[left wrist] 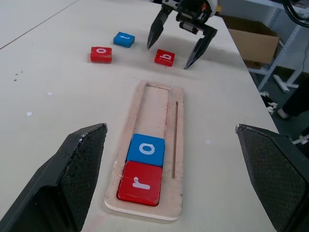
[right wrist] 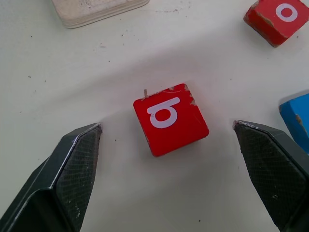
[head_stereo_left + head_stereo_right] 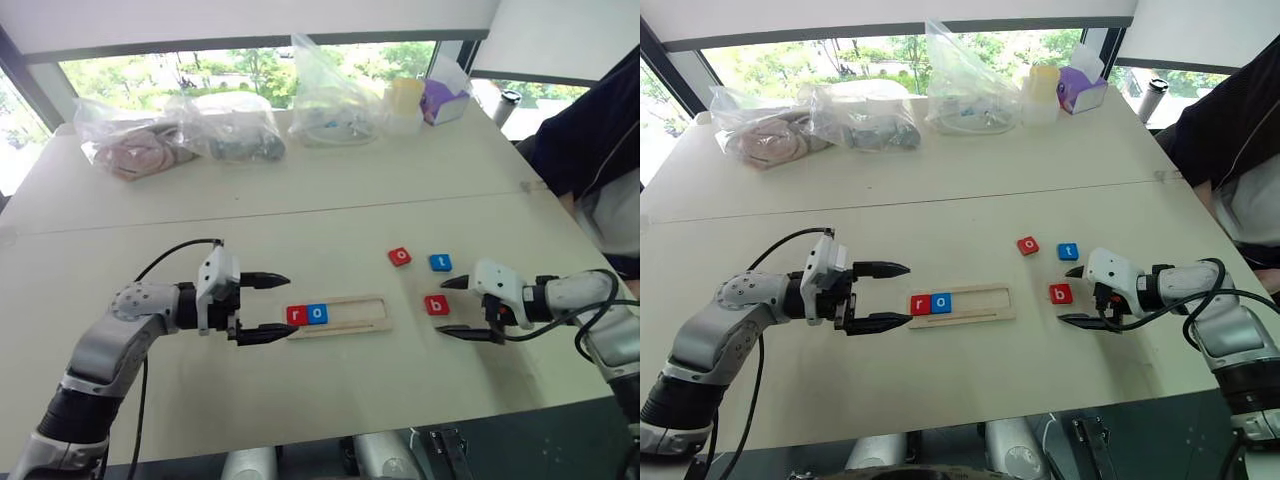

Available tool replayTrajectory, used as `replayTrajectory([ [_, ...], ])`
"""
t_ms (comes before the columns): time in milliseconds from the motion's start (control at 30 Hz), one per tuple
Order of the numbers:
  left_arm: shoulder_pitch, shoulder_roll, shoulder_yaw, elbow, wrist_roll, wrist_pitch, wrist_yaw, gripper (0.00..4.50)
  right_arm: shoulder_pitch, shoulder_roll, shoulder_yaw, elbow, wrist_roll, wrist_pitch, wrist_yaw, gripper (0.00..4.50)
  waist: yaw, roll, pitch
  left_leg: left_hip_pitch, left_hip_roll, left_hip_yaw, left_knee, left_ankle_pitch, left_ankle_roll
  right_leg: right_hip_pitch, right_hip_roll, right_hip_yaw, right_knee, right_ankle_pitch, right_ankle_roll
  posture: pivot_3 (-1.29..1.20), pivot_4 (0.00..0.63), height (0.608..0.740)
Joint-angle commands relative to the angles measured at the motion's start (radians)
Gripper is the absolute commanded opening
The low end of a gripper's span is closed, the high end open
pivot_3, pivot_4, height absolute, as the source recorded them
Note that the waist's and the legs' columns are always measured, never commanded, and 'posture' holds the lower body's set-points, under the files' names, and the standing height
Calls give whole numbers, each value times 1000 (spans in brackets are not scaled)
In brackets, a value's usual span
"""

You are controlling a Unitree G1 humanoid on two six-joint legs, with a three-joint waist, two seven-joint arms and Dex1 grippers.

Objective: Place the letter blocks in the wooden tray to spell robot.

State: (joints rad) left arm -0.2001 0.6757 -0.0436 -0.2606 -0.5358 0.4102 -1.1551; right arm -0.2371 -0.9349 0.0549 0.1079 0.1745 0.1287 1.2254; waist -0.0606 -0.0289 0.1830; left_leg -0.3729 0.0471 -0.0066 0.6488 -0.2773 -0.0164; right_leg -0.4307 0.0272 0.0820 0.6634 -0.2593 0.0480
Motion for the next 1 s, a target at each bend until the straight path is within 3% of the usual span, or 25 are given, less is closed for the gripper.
replayTrajectory([
  [33, -2, 7, 25, -41, -22, 10, 12, 4500, -12, 19, 12, 5, -11, -24, -1, 4471, -2, 0, 0, 0, 0, 0, 0, 0, 0, 0, 0, 0, 0, 0, 0, 0, 150, 740],
  [133, -11, 5, 22, -46, -22, 21, 22, 4500, -25, 39, 20, 10, -15, -34, -2, 3529, -6, 0, 0, 0, 0, 0, 0, 0, 0, 1, 0, 0, 0, 1, 2, 0, 150, 740],
  [300, -18, 5, 19, -54, -24, 33, 29, 4500, -43, 58, 26, -15, -9, -15, -4, 1133, -8, 0, 0, 1, 0, -1, 0, 0, 0, 1, 0, 0, 0, 2, 3, 0, 150, 740],
  [667, 6, 58, 39, -75, -34, 37, 5, 4500, -173, 116, 143, -281, 14, 162, 20, 1138, -7, 1, 1, 0, 0, -1, 0, 0, 0, 0, 0, -1, 0, 2, 3, 0, 150, 740],
  [1000, 40, 76, 50, -122, -38, 44, 18, 4500, -289, 238, 285, -219, -52, 200, 8, 1138, -1, 1, 1, 0, 0, -1, 0, 0, 0, 0, -1, -1, 0, 1, 1, 0, 150, 740],
])
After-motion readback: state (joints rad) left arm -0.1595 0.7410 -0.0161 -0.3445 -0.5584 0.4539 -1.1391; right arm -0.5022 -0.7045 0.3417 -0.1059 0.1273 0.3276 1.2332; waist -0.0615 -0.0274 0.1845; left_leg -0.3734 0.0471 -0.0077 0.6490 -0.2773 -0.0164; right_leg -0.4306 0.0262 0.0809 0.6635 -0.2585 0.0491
